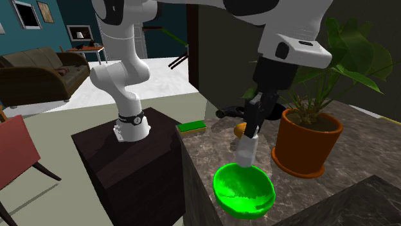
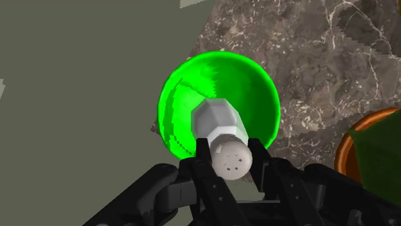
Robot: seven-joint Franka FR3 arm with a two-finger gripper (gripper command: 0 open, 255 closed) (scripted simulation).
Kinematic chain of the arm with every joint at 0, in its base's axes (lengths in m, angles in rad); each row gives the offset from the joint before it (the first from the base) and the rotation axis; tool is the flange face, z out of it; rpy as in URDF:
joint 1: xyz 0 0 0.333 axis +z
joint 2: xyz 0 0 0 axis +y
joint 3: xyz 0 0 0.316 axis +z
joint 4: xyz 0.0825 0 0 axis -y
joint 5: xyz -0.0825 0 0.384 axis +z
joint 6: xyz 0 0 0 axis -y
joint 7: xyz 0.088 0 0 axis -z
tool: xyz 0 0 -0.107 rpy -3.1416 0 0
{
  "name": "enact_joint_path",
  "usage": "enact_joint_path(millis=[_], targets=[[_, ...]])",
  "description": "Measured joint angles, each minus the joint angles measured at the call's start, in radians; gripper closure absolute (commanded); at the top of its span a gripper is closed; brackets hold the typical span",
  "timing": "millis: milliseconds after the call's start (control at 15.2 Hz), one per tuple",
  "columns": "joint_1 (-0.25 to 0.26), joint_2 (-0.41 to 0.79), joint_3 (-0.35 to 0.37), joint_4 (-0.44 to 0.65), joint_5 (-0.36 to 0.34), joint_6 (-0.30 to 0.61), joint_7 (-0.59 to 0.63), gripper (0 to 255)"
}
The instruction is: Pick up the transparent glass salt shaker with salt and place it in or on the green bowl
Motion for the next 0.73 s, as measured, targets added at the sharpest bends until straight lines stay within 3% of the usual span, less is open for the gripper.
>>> enact_joint_path(millis=[726], targets=[[-0.006,0.023,-0.005,-0.116,-0.010,0.137,0.016,255]])
